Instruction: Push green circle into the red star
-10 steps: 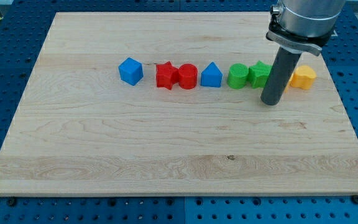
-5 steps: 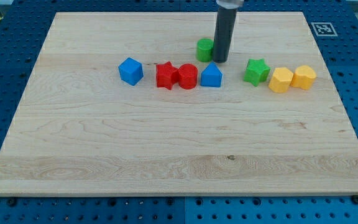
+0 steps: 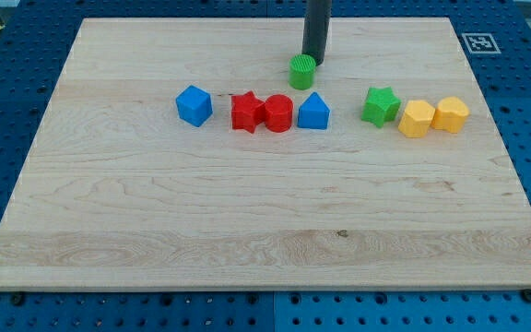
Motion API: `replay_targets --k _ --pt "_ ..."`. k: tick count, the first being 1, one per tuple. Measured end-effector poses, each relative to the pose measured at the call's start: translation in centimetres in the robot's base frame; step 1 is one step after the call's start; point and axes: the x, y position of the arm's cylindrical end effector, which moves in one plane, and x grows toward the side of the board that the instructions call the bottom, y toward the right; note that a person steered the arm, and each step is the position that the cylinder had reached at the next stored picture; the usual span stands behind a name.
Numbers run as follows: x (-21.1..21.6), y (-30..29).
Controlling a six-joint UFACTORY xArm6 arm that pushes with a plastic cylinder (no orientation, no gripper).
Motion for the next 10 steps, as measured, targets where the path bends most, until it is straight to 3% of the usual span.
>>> replay_targets --k 1,2,4,5,7,8,10 --pt "-2.8 4.1" --pt "-1.6 6.5" --pt "4.7 -2.9" --pt "6.5 -4.9" --pt "-0.6 -5.1" --pt "-0.5 -7.9" --pt "3.6 -8.2"
